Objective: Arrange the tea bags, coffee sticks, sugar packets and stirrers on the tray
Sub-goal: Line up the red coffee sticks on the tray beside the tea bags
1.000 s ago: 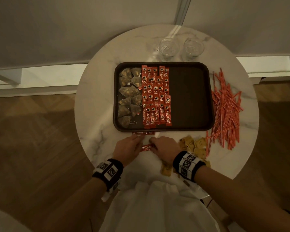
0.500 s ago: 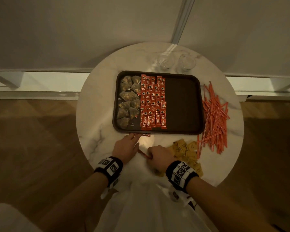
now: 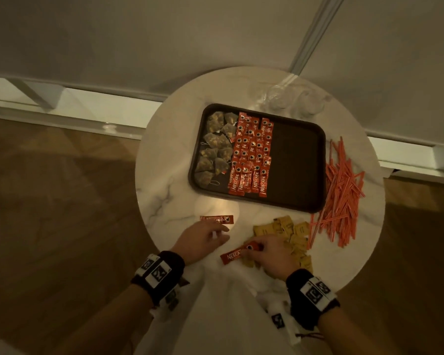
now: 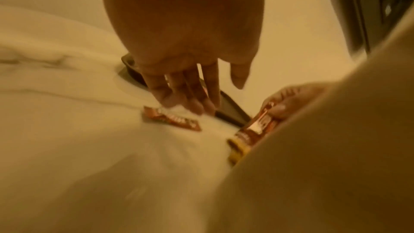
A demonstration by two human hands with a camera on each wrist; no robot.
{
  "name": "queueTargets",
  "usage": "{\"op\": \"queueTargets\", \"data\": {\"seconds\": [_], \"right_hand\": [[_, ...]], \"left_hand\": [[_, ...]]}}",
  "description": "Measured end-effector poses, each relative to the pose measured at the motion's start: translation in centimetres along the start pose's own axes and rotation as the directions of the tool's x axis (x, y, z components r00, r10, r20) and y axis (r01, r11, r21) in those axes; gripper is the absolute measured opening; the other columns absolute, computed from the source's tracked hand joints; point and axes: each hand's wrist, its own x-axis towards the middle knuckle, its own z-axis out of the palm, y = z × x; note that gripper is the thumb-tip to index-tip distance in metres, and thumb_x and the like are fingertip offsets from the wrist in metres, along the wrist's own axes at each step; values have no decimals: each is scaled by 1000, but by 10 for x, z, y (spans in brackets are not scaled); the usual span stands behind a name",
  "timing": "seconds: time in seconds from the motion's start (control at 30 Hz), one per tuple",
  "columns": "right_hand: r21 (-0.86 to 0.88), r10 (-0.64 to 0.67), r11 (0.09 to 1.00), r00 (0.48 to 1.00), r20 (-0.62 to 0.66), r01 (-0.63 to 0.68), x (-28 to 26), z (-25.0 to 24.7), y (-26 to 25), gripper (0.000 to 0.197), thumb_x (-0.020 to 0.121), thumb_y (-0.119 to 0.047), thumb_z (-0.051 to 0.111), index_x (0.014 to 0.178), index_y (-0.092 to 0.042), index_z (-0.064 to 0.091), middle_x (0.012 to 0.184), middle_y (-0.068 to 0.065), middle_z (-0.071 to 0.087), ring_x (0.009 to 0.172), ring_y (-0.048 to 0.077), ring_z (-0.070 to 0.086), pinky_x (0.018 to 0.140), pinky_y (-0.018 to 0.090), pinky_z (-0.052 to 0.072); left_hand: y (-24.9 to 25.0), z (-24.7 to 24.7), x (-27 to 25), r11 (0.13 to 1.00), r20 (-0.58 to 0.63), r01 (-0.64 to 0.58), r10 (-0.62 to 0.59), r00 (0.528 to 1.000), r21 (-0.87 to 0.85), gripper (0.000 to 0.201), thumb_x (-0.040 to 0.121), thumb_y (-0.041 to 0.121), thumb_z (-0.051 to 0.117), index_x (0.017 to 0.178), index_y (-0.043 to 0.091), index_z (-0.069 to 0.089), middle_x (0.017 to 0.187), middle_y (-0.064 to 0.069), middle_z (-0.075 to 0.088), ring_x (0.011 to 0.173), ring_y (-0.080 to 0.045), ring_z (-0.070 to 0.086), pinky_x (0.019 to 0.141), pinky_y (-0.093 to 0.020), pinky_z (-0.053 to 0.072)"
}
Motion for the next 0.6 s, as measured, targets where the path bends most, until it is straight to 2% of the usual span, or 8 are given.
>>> {"op": "queueTargets", "data": {"seconds": [0.07, 0.13, 0.17, 0.27, 0.33, 0.4, 0.6], "right_hand": [[100, 11, 995, 999, 33, -14, 0, 0, -11, 15, 90, -22, 70, 91, -7, 75, 63, -3, 67, 48, -2, 55, 51, 14, 43], [203, 20, 979, 1000, 22, -23, 2, -1, -21, 14, 89, -19, 71, 90, -5, 74, 64, 0, 69, 51, 3, 59, 51, 15, 46], [238, 28, 971, 999, 16, -31, 3, -3, -26, 14, 89, -19, 71, 90, -5, 73, 67, 2, 71, 54, 6, 62, 53, 17, 48], [320, 28, 946, 999, 44, -40, 8, -13, -34, 15, 88, -19, 71, 90, -4, 73, 75, 9, 74, 60, 15, 65, 59, 22, 54], [362, 12, 931, 997, 73, -38, 9, -21, -38, 18, 87, -17, 70, 92, 1, 73, 76, 10, 74, 61, 17, 66, 63, 25, 56], [377, 4, 926, 998, 60, -26, 9, -30, -41, 17, 89, -14, 68, 94, 2, 73, 75, 8, 74, 59, 14, 66, 61, 21, 56], [460, 18, 888, 1000, -23, -5, 14, -48, -38, 21, 85, -17, 71, 96, 0, 74, 78, 11, 72, 59, 13, 62, 65, 23, 52]], "left_hand": [[11, -5, 0, 970, 136, 45, -13, 991, -238, 30, 91, 43, 66, 112, 24, 72, 100, 7, 71, 84, -11, 64, 79, -26, 53], [16, -5, 1, 927, 249, 82, 12, 968, -365, 27, 92, 37, 67, 106, 15, 75, 92, 1, 76, 76, -12, 70, 66, -18, 52], [17, -6, 1, 915, 263, 94, 13, 965, -392, 24, 94, 33, 65, 101, 12, 75, 89, -1, 77, 71, -12, 70, 59, -14, 48], [19, -8, -1, 864, 233, 119, -2, 972, -490, 15, 94, 30, 66, 85, 20, 73, 84, -1, 77, 63, -11, 68, 53, -16, 44], [20, -7, -2, 805, 237, 132, 11, 971, -578, 13, 93, 28, 67, 86, 19, 72, 85, -3, 77, 62, -14, 68, 53, -18, 43], [21, -5, -3, 770, 229, 145, 1, 973, -621, 14, 93, 27, 67, 91, 15, 74, 85, -5, 77, 61, -14, 67, 53, -18, 42], [21, 2, -2, 733, 190, 176, -65, 980, -657, 19, 95, 28, 64, 84, 16, 74, 78, -7, 76, 59, -15, 67, 53, -17, 43]]}}
